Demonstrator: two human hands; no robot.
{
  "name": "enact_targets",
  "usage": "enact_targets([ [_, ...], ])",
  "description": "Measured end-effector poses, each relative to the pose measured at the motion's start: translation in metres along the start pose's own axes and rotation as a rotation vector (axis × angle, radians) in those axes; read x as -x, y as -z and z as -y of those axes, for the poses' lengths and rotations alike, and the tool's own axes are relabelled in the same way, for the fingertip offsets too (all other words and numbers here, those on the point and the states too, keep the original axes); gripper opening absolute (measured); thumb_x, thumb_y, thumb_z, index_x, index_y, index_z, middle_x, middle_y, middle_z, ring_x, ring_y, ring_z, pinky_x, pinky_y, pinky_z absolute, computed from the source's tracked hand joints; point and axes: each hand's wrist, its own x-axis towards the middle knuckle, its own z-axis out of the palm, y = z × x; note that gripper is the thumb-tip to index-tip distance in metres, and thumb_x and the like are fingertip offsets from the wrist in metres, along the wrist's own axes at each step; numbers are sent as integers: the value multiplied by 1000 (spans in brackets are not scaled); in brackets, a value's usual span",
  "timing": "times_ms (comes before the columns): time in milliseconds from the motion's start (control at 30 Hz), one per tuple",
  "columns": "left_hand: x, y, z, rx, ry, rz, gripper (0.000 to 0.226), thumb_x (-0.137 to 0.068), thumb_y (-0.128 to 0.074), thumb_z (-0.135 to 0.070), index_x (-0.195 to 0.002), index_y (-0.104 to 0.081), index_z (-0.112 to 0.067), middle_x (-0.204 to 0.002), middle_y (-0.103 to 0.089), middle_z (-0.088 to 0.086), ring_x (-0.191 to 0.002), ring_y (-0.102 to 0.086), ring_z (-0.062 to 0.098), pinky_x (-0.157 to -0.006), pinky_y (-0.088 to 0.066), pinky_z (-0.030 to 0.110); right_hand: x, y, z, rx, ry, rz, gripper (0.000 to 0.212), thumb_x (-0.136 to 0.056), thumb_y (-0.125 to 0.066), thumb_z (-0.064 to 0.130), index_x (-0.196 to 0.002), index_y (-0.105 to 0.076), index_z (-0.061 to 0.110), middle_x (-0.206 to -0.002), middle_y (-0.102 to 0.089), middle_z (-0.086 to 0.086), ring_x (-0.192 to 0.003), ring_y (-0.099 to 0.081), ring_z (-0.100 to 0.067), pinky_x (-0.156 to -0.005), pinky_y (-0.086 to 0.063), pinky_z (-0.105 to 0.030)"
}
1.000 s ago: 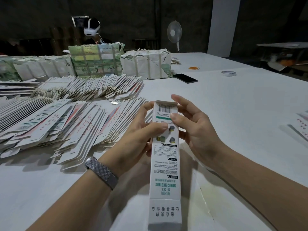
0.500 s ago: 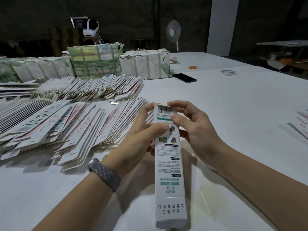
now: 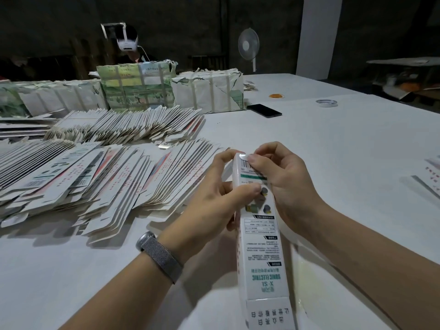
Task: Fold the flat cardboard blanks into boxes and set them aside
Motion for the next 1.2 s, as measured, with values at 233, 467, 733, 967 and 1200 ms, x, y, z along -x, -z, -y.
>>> enact_targets([
  [233, 0, 0, 0, 4, 20, -17, 58, -77, -73, -38, -127, -45, -37, -95, -71, 25, -79, -63, 40, -72, -42, 58, 4, -5, 1, 0, -115, 113, 18, -101, -52, 17, -91, -67, 17, -76, -67, -8, -65, -64, -21, -57, -56, -31],
  [467, -1, -4, 3, -28, 7, -7, 47, -90, -64, -23, -129, -40, -31, -85, -75, 13, -65, -70, 25, -54, -53, 35, 3, -6, 2, 19, -108, 45, 18, -99, -56, 12, -90, -71, 10, -75, -69, -9, -63, -65, -20, -55, -55, -27],
  [733, 2, -1, 0, -11, -16, 66, 43, -102, -52, -3, -132, -32, -27, -79, -75, 8, -61, -71, 18, -55, -56, 24, 3, -4, 1, -11, -131, 29, 21, -97, -55, 9, -101, -76, 7, -85, -71, -16, -70, -65, -27, -61, -57, -33],
  [967, 5, -2, -8, 10, 28, 137, 48, -101, -52, -7, -133, -29, -33, -79, -75, 7, -62, -71, 18, -56, -56, 24, 0, -1, -1, -40, -130, 4, 21, -96, -57, 9, -96, -78, 9, -82, -72, -13, -67, -65, -23, -59, -57, -31],
  [1200, 5, -1, -9, 77, 38, 165, 58, -88, -59, -23, -137, -28, -33, -81, -75, 7, -63, -71, 16, -57, -56, 23, -5, 4, -6, -20, -159, 15, 23, -95, -56, 11, -101, -78, 9, -99, -73, -24, -78, -68, -32, -73, -58, -42],
])
